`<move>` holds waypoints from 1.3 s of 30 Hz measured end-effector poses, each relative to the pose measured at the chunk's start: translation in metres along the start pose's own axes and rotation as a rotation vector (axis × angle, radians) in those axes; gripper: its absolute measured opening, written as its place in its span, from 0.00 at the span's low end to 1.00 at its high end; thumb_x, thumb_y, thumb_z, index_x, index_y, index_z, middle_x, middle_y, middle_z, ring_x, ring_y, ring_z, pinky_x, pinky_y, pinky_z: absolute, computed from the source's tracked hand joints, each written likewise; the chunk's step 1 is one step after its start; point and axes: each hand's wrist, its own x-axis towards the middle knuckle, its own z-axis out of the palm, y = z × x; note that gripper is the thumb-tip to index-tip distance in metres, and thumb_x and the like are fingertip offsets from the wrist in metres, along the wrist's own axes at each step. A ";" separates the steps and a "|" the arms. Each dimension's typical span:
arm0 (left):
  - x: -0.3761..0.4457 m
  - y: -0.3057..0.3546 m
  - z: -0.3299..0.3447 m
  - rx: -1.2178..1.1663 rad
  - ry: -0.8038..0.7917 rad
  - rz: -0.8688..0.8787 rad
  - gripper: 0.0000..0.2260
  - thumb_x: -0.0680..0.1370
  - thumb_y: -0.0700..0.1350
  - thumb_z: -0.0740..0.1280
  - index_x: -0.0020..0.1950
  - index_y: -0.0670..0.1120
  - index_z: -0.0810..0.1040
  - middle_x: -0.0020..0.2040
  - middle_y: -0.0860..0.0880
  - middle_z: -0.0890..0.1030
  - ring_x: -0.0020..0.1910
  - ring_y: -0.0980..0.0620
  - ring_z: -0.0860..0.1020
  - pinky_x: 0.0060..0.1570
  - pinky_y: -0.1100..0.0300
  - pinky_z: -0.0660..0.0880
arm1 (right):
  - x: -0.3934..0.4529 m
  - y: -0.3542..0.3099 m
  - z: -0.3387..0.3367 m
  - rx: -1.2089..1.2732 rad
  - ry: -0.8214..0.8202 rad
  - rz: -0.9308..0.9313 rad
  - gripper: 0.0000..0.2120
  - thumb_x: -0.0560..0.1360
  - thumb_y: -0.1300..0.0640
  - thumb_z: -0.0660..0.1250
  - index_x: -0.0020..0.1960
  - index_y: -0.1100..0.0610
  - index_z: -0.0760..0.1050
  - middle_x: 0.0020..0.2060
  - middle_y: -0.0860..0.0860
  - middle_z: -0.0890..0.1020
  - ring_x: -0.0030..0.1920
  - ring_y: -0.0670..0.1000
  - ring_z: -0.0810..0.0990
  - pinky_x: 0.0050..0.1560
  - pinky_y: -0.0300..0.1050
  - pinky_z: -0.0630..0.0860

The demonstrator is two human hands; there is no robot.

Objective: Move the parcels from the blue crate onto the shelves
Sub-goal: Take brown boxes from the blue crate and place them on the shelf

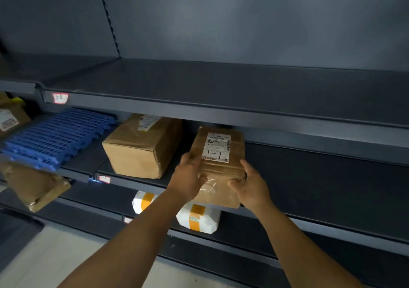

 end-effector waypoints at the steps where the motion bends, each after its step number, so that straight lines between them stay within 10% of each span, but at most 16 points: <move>1: 0.008 -0.006 -0.001 0.049 0.001 0.004 0.30 0.78 0.46 0.66 0.77 0.51 0.57 0.75 0.44 0.56 0.69 0.40 0.66 0.67 0.50 0.67 | 0.005 -0.003 0.006 -0.009 0.009 0.002 0.34 0.75 0.57 0.69 0.77 0.53 0.57 0.71 0.52 0.68 0.67 0.51 0.71 0.65 0.42 0.67; 17: 0.041 -0.027 -0.002 0.348 0.056 0.275 0.33 0.79 0.49 0.64 0.79 0.44 0.51 0.78 0.46 0.52 0.78 0.48 0.48 0.75 0.53 0.48 | 0.023 -0.020 0.029 -0.202 0.048 -0.015 0.37 0.77 0.54 0.67 0.78 0.50 0.51 0.76 0.50 0.57 0.72 0.51 0.65 0.68 0.44 0.65; 22: 0.017 0.011 0.009 0.299 0.017 0.411 0.34 0.80 0.51 0.63 0.79 0.45 0.48 0.79 0.48 0.49 0.78 0.49 0.45 0.74 0.56 0.44 | -0.010 0.001 0.006 -0.422 0.076 0.002 0.42 0.75 0.50 0.69 0.79 0.50 0.45 0.78 0.49 0.50 0.77 0.51 0.51 0.76 0.50 0.55; 39: -0.165 0.218 0.115 0.208 -0.281 0.857 0.33 0.81 0.53 0.60 0.79 0.46 0.46 0.79 0.50 0.47 0.78 0.52 0.45 0.76 0.57 0.47 | -0.276 0.141 -0.159 -0.490 0.360 0.397 0.41 0.76 0.48 0.67 0.79 0.52 0.46 0.78 0.49 0.51 0.78 0.52 0.48 0.76 0.49 0.48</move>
